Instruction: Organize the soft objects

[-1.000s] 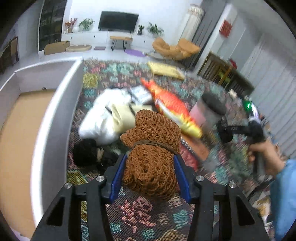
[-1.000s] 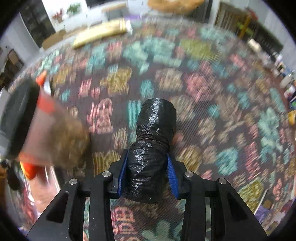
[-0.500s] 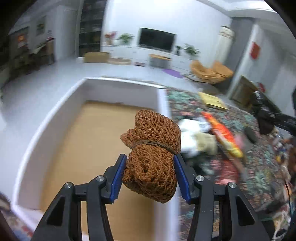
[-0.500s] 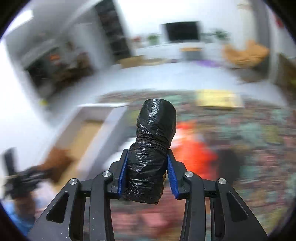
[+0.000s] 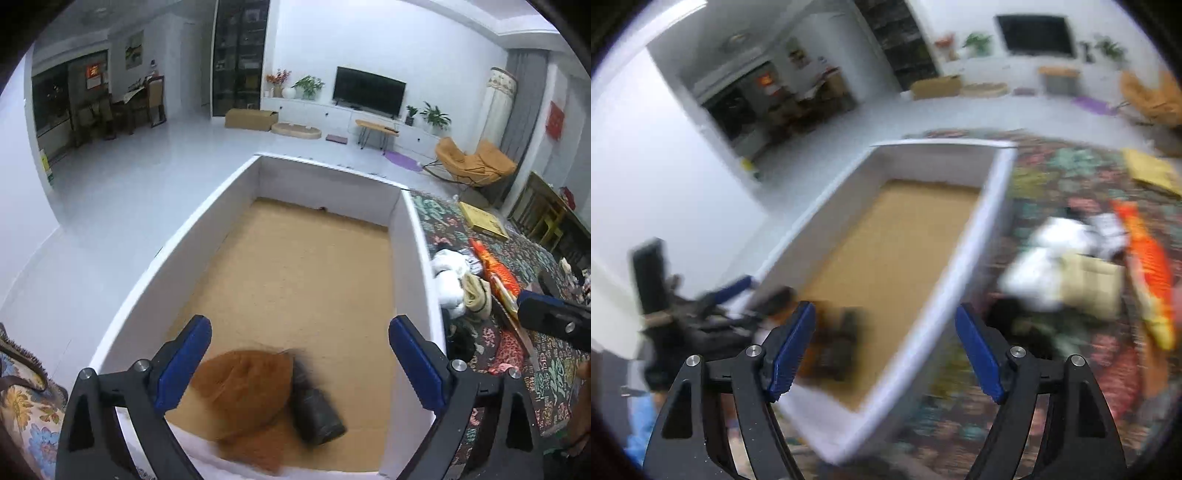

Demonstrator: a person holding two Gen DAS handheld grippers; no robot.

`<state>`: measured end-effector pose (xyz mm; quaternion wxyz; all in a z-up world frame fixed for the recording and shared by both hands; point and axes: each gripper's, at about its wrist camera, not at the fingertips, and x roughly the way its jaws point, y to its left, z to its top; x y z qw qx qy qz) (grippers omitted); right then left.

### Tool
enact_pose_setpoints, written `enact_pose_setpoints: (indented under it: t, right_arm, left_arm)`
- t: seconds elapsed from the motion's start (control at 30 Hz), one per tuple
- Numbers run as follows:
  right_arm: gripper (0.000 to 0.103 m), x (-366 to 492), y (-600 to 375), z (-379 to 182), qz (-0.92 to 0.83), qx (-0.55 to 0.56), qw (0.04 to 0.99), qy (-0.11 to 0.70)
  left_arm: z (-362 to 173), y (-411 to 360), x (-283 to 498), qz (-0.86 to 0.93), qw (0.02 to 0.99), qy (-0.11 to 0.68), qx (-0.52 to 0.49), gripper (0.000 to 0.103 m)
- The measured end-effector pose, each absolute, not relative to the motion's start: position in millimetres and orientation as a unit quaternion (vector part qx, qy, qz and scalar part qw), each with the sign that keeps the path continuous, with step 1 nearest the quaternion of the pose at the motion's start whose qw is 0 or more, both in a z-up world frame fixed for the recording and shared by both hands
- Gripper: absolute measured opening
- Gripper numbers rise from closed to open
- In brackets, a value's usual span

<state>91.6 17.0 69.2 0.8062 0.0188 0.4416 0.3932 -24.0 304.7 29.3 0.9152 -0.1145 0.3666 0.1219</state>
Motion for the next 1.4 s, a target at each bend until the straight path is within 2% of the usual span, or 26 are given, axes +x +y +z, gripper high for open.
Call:
enact_pose_setpoints:
  t: [0.13, 0.33, 0.47, 0.63, 0.77, 0.93, 1.1, 1.2, 1.4]
  right_arm:
    - [0.081, 86, -30, 61, 0.309, -0.016, 0.858, 0.411]
    - [0.081, 92, -121, 18, 0.145, -0.017, 0.903, 0.403]
    - [0.081, 99, -181, -23, 0.048, 0.029, 0.905, 0.422]
    - [0.081, 109, -233, -48, -0.042, 0.075, 0.895, 0.437]
    - [0.081, 122, -265, -67, -0.088, 0.107, 0.886, 0.442]
    - [0.081, 129, -290, -82, -0.131, 0.136, 0.878, 0.440]
    - [0.091, 134, -288, -89, -0.142, 0.112, 0.880, 0.440]
    - [0.093, 139, -281, -93, -0.150, 0.081, 0.877, 0.449]
    - [0.094, 138, -281, -93, -0.151, 0.081, 0.877, 0.448]
  left_arm:
    - [40, 271, -17, 0.083, 0.927, 0.347, -0.119, 0.097]
    - [46, 180, -10, -0.037, 0.930, 0.350, -0.103, 0.097]
    - [19, 105, 1, -0.109, 0.914, 0.383, -0.073, 0.097]
    - [-45, 50, 30, -0.117, 0.902, 0.415, -0.027, 0.097]
    - [-88, 49, 58, -0.091, 0.893, 0.440, -0.014, 0.097]
    - [-115, 47, 80, -0.095, 0.891, 0.444, -0.007, 0.097]
    - [-122, 50, 81, -0.095, 0.896, 0.434, 0.007, 0.098]
    - [-125, 46, 85, -0.100, 0.894, 0.437, 0.018, 0.103]
    - [-128, 40, 87, -0.095, 0.893, 0.439, 0.032, 0.103]
